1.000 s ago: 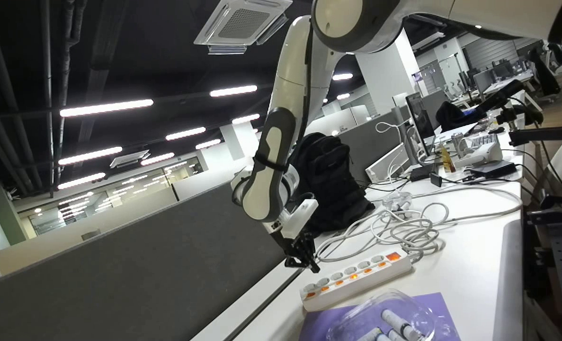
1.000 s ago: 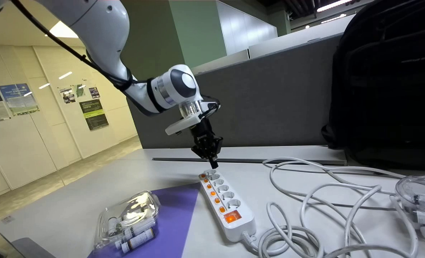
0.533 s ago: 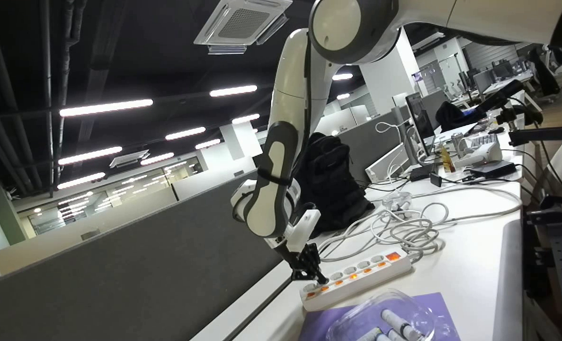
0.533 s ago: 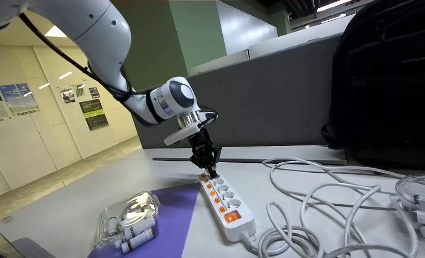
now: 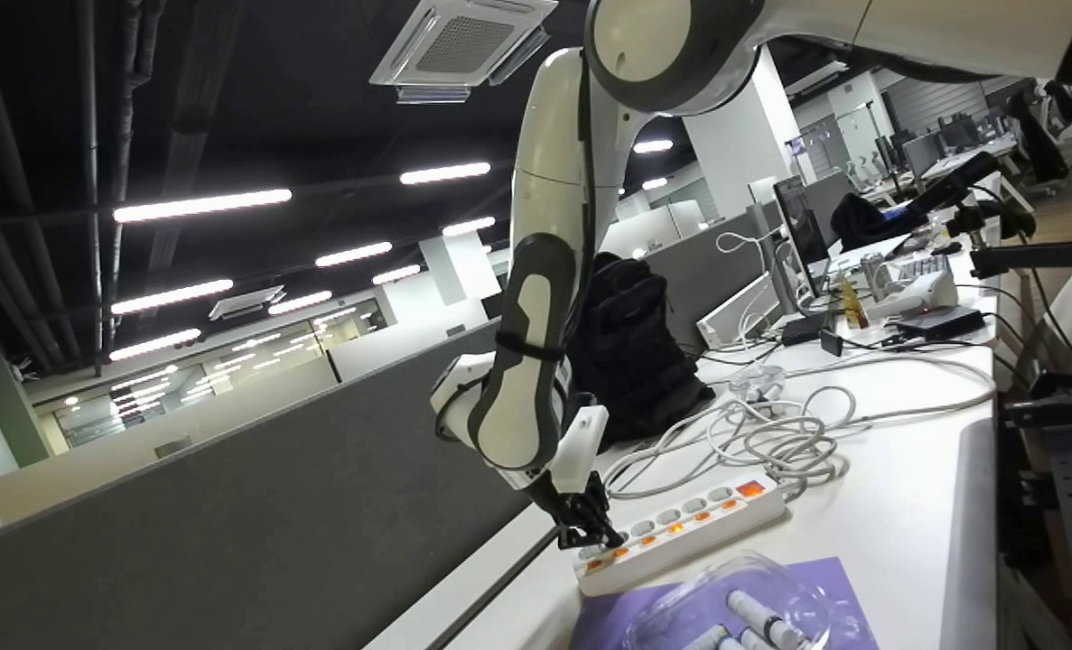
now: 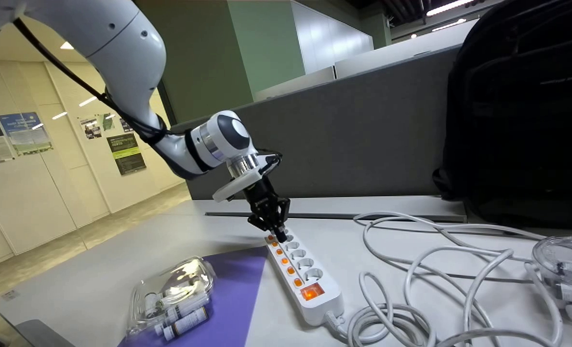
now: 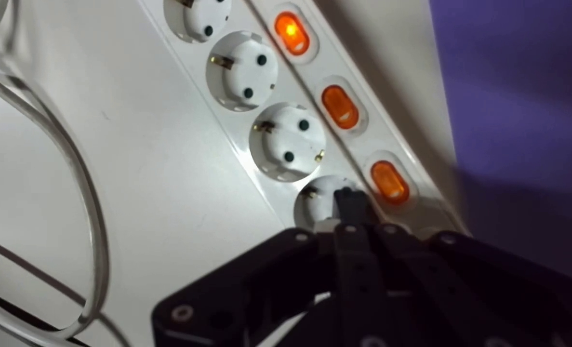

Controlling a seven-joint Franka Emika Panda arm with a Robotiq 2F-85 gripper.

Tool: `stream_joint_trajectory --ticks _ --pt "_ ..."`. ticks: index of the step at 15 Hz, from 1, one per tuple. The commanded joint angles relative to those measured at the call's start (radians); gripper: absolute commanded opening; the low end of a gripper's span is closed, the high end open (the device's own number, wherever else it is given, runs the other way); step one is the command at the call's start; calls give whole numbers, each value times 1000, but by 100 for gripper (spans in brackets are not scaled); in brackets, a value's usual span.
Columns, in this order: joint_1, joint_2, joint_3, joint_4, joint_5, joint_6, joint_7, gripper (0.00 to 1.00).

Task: Turn off the second and fourth switches from the left on the extension cable

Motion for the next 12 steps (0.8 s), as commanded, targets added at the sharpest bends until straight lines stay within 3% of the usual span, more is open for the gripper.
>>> stream_joint_trajectory --ticks 1,7,12 --pt "30 -81 -20 -117 -51 79 27 0" --pt "67 -172 -37 -237 -106 192 61 0" --pt "24 -204 -12 -259 -38 226 37 0"
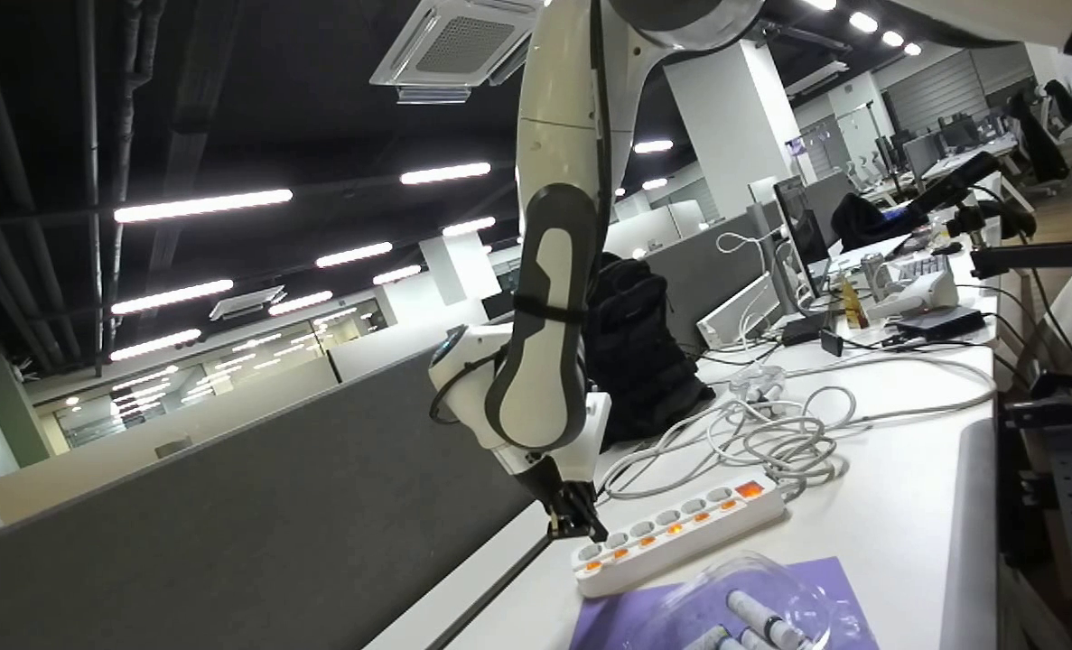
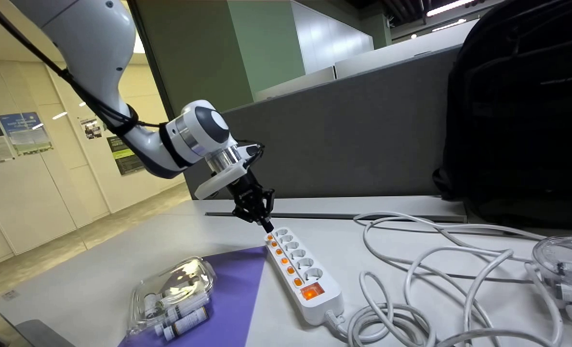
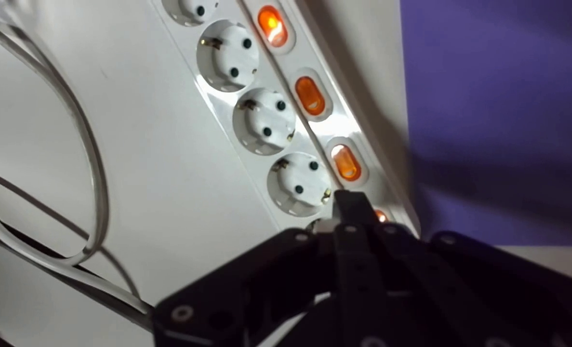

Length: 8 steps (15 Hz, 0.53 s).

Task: Turn off the second and fourth switches from the left on the extension cable

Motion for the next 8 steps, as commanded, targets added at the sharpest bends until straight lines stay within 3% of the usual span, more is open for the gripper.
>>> stream_joint_trajectory --ticks 1,8 --pt "-42 -46 17 -41 55 31 -2 0" --pt "-128 -14 65 15 226 -41 -108 0"
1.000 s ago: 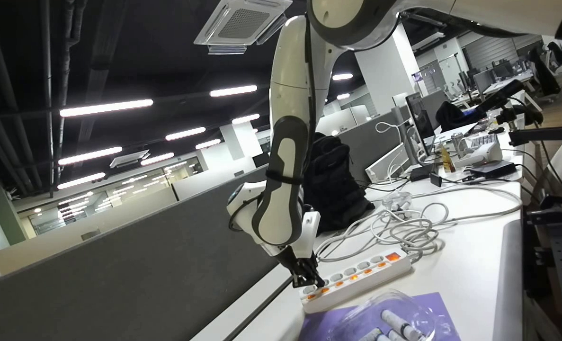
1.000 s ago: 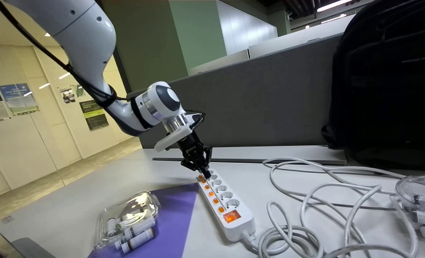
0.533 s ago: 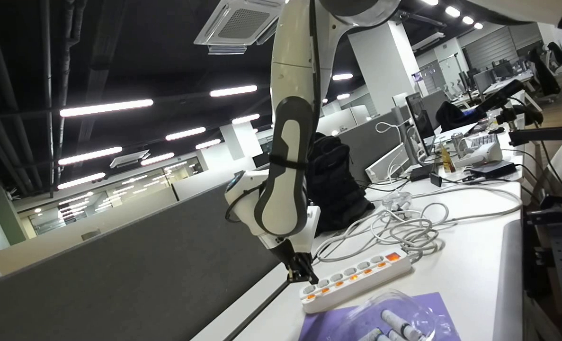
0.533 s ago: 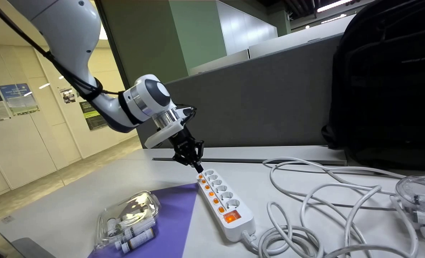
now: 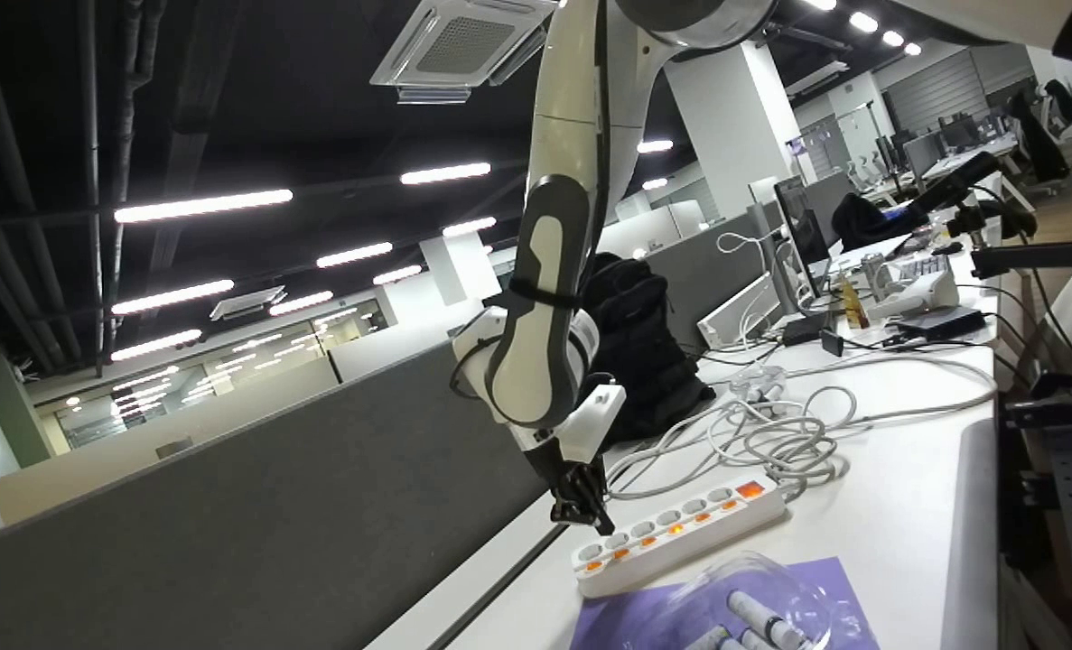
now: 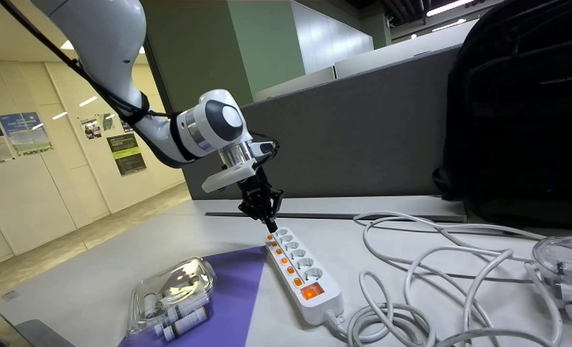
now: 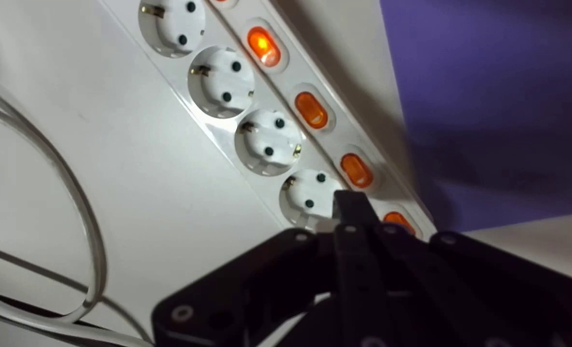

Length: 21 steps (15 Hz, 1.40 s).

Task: Turn off the second and fourth switches from the left on the extension cable

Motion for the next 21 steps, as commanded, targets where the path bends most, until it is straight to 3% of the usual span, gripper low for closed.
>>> stream_joint_trajectory --ticks 1,8,21 --pt "-42 1 31 21 62 -52 -40 0" --pt "-41 29 21 54 71 -111 -39 0" --pt "-22 152 13 225 40 -288 -52 0"
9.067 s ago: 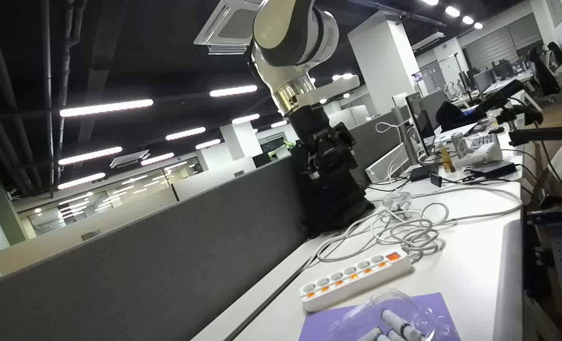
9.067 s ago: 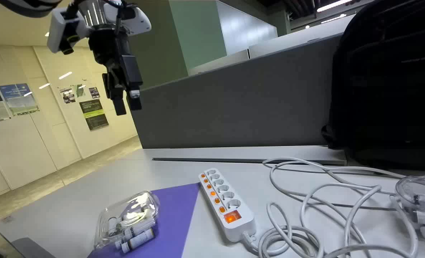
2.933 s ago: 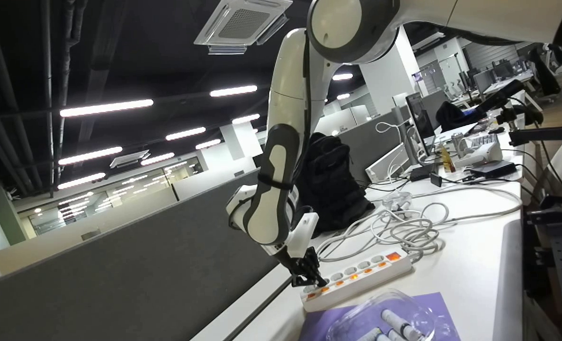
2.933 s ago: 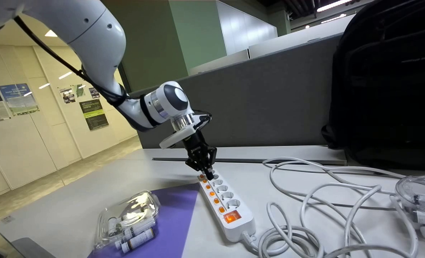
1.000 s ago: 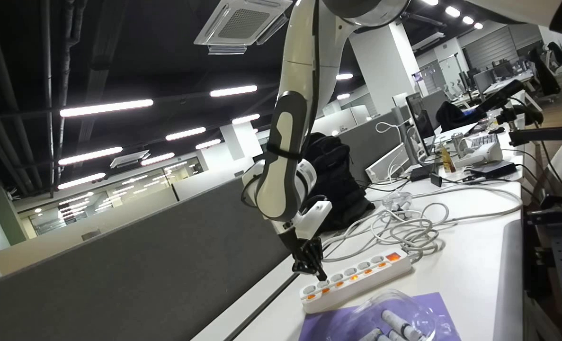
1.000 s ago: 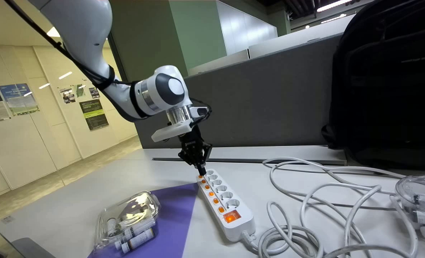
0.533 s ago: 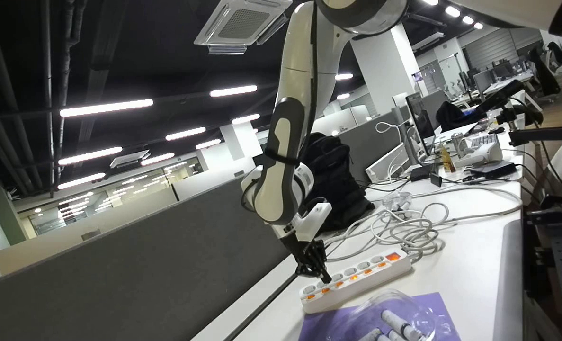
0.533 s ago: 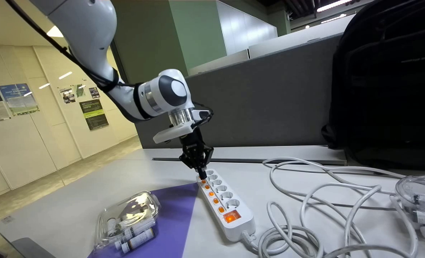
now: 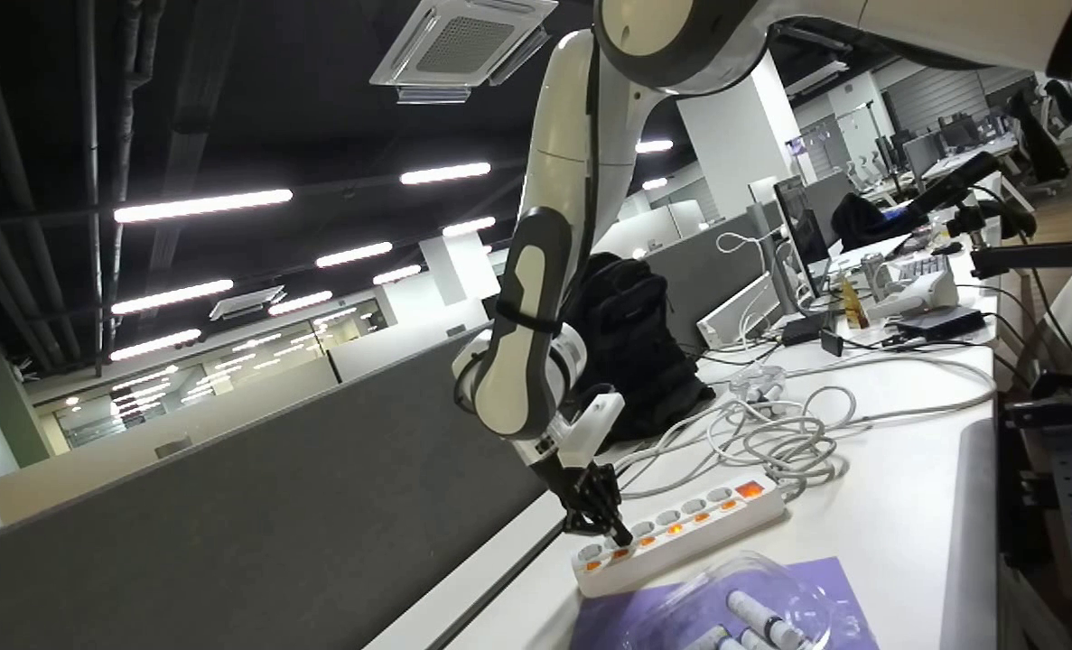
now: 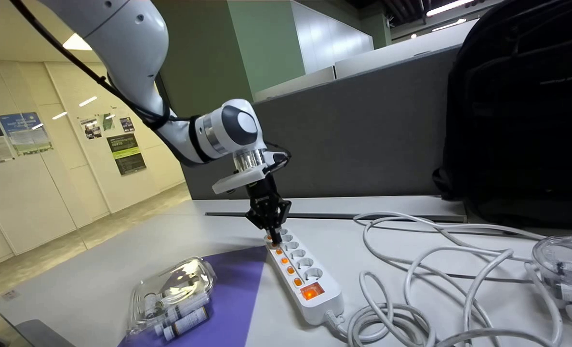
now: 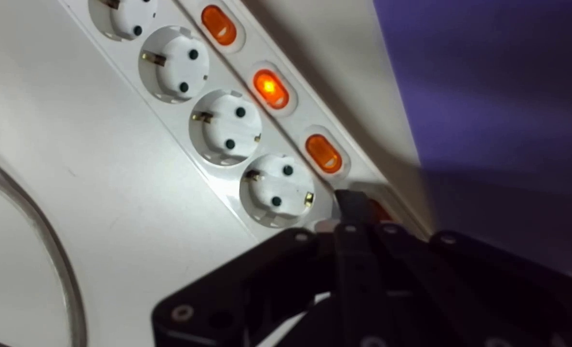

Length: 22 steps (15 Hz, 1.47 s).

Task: Turn off the second and fourth switches from the left on the extension cable

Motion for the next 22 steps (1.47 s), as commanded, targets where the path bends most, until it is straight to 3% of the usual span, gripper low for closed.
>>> stream_joint_trajectory --ticks 1,12,22 --pt "20 43 -8 70 -39 -90 -2 0" --pt "80 39 1 57 -209 -99 -34 0" --pt "62 54 13 79 -200 -104 -101 0"
